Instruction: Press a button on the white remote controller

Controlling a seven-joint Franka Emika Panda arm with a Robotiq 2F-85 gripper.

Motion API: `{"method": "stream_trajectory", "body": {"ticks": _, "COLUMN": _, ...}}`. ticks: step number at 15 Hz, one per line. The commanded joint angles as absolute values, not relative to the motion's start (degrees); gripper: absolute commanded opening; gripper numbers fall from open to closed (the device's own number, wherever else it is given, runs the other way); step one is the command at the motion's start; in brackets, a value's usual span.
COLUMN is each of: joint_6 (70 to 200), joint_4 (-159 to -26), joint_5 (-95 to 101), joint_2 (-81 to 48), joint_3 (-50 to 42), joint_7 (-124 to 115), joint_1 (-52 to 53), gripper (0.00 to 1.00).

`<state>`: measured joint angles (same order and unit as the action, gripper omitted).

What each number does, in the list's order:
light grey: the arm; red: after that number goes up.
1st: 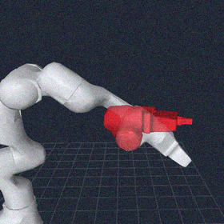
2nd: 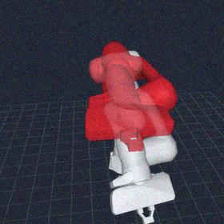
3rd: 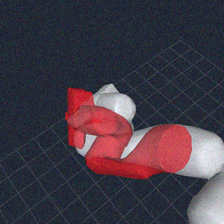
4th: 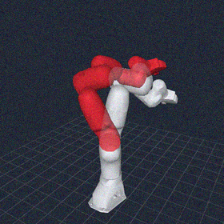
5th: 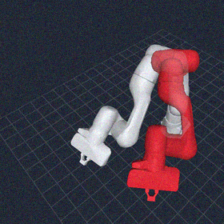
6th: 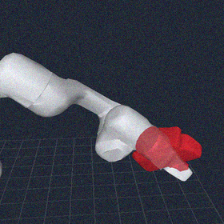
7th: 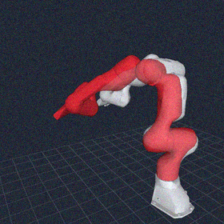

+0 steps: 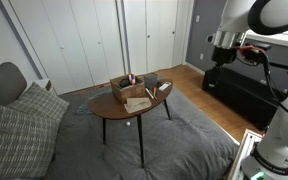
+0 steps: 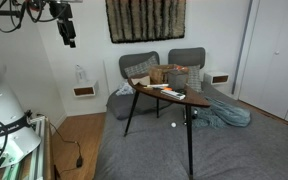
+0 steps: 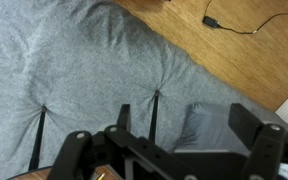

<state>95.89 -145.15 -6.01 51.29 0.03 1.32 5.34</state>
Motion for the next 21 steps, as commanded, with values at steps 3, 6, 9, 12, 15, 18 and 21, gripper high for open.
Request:
{"method": "stream_trajectory", "body": {"ticks": 3, "joint_6": 95.7, "joint_4": -145.0, "joint_5": -6.4, "joint_2": 51.2, "joint_3": 0.5, "joint_7": 1.8, "joint_1": 4.6, "gripper": 1.0}}
{"method": "stream_trajectory", "body": {"ticks": 6, "joint_6": 95.7, "joint_4": -145.0, "joint_5": -6.4, "joint_2": 51.2, "joint_3": 0.5, "joint_7": 1.8, "joint_1": 4.6, "gripper": 1.0}}
{"method": "stream_trajectory", "body": {"ticks": 9, "joint_6": 99.9, "joint_4": -142.5, "joint_5": -8.5, "joint_2": 46.6, "joint_3": 1.2, "joint_7": -1.5, "joint_1": 4.0, "gripper": 1.0}}
{"method": "stream_trajectory", "body": {"ticks": 12, "joint_6": 105.2, "joint_4": -139.5, "joint_5": -10.0, "joint_2": 41.0, "joint_3": 0.8, "joint_7": -6.3, "joint_1": 2.0, "gripper": 1.0}}
{"method": "stream_trajectory", "body": {"ticks": 15, "joint_6": 109.2, "joint_4": -136.9, "joint_5": -10.6, "joint_2": 35.7, "joint_3": 0.9, "joint_7": -11.6, "joint_1": -0.4, "gripper": 1.0}}
{"method": "stream_trajectory", "body": {"ticks": 18, "joint_6": 111.0, "joint_4": -134.6, "joint_5": -9.0, "joint_2": 31.5, "joint_3": 1.1, "joint_7": -17.6, "joint_1": -3.8, "gripper": 1.0}}
{"method": "stream_trajectory", "body": {"ticks": 21, "joint_6": 111.1, "joint_4": -132.3, "joint_5": -8.2, "joint_2": 27.9, "joint_3": 0.4, "joint_7": -23.1, "joint_1": -7.3, "gripper": 1.0}}
